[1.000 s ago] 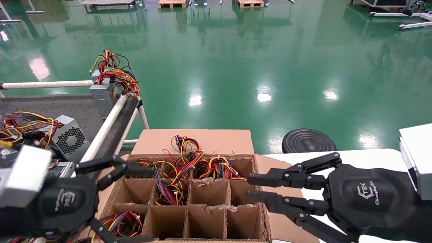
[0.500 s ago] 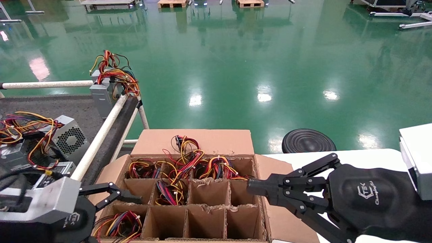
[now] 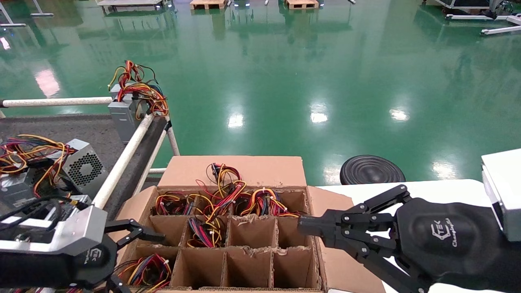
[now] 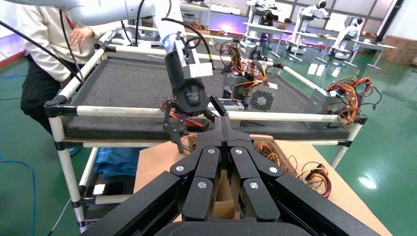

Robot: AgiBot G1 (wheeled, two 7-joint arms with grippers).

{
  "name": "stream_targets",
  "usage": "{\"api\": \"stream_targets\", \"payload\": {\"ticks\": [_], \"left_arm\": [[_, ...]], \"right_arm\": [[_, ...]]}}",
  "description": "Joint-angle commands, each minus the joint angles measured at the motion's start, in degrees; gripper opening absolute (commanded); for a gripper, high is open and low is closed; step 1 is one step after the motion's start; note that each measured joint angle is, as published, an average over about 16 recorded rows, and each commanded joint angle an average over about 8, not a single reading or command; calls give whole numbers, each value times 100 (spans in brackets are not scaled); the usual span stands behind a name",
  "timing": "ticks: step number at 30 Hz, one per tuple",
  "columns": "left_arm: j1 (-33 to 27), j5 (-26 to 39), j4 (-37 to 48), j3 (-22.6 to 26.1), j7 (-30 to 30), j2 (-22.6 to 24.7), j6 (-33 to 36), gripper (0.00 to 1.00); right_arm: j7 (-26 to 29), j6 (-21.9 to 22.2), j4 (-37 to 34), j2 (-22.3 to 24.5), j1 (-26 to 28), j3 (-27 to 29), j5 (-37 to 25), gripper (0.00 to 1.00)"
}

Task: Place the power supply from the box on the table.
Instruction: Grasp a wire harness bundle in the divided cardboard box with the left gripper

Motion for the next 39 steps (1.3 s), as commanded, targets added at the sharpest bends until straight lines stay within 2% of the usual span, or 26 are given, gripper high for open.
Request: {"api": "stream_targets", "payload": {"ticks": [1, 8, 20, 29, 39], "left_arm": [[-28, 29, 122, 33, 32, 30, -4, 100], [-252, 324, 285, 199, -259, -4, -217, 100], [-1025, 1019, 66, 733, -1308, 271, -436, 100], [-1481, 1058, -121, 1117, -1966, 418, -396, 100], [-1828, 1036, -286, 1471, -2428, 390, -313, 100]], "right_arm": [[0, 0, 0, 0, 0, 0, 0, 0], [0, 0, 0, 0, 0, 0, 0, 0], [0, 0, 0, 0, 0, 0, 0, 0], [0, 0, 0, 0, 0, 0, 0, 0], [0, 0, 0, 0, 0, 0, 0, 0]]}}
